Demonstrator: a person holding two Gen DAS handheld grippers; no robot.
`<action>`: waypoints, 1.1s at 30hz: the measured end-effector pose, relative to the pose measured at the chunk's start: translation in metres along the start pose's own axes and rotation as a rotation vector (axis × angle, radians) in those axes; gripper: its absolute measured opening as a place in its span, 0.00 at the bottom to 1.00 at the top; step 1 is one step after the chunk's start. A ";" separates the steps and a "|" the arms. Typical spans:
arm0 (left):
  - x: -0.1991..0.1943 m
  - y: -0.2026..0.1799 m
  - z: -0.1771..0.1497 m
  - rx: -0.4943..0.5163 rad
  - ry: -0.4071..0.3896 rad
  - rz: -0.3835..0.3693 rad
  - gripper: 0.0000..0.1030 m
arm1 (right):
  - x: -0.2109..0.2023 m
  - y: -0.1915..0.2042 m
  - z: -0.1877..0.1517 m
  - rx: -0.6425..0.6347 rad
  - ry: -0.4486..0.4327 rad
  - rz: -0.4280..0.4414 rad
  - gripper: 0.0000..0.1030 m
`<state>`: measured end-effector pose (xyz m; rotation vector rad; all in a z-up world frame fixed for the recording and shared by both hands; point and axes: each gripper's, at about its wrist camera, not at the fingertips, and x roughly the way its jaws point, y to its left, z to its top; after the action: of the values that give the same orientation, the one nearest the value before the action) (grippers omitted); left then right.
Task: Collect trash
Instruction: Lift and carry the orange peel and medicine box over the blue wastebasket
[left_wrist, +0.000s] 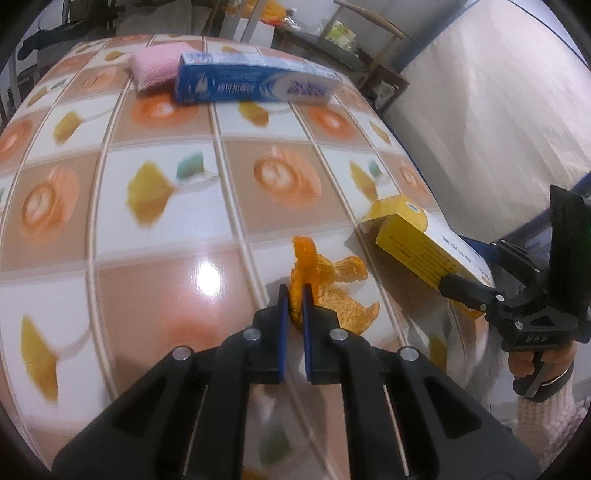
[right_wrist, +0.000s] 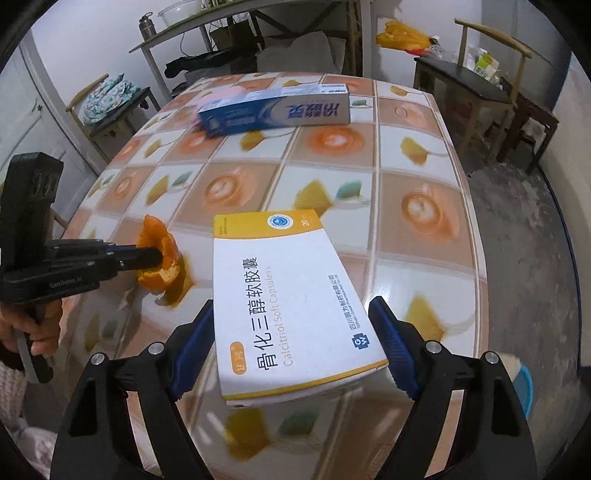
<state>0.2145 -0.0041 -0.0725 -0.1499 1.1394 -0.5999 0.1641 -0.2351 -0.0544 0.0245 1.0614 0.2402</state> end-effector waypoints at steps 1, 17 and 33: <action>-0.002 0.000 -0.005 0.002 0.005 -0.004 0.06 | -0.003 0.004 -0.007 0.001 -0.005 -0.002 0.77; -0.005 -0.007 -0.020 0.041 -0.020 0.033 0.17 | -0.017 0.024 -0.040 0.000 -0.031 -0.084 0.84; -0.003 -0.027 -0.032 0.188 -0.092 0.186 0.12 | 0.002 0.034 -0.035 -0.008 -0.010 -0.159 0.80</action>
<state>0.1754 -0.0191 -0.0724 0.0879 0.9898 -0.5260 0.1283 -0.2046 -0.0692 -0.0660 1.0464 0.1007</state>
